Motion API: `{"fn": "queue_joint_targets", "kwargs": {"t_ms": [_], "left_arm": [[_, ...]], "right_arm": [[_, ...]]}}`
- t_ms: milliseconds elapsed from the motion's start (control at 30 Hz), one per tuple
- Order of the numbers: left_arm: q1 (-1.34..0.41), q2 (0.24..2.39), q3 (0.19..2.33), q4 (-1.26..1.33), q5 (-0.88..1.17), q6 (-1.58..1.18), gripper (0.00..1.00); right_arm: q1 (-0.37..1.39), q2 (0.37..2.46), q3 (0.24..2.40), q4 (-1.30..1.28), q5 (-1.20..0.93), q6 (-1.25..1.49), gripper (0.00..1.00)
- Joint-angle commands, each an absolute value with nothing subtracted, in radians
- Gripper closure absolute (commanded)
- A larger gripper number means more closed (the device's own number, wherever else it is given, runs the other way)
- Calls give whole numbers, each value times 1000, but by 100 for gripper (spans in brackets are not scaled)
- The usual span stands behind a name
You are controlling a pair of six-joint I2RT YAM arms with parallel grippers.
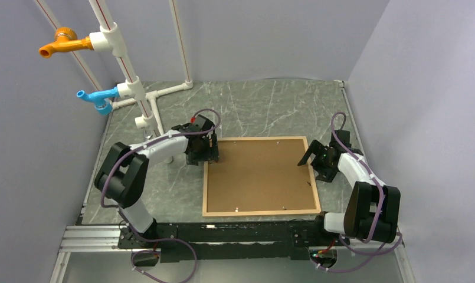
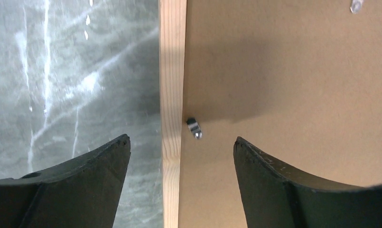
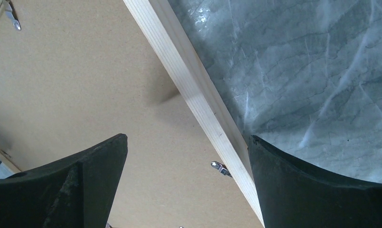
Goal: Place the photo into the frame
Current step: Adjust the photo frame at the center of the board, then install the photo frame at the center of the board.
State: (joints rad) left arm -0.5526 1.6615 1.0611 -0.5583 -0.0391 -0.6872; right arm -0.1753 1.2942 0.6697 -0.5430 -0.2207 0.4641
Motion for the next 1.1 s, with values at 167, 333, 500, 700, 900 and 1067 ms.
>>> {"fn": "queue_joint_targets", "kwargs": {"t_ms": [167,333,500,700,900,1067], "left_arm": [[-539,1809,1199,-603,-76,-626,29],[-539,1804,1169,-584,-61,-606,42],[-539,1832,1187,-618,-74,-579,70],[-539,1819,1151,-618,-72,-563,90],[-538,1765,1125,-600,-46,-565,91],[-520,1703,1123,-584,-10,-602,44]], "right_arm": [[-179,1316,666,-481,-258,468,0],[-180,1321,668,-474,-268,471,0],[-180,1328,676,-478,-271,468,0],[-180,1323,675,-479,-276,475,0],[-181,1324,670,-479,-279,474,0],[-181,1316,670,-484,-282,472,0]]}}
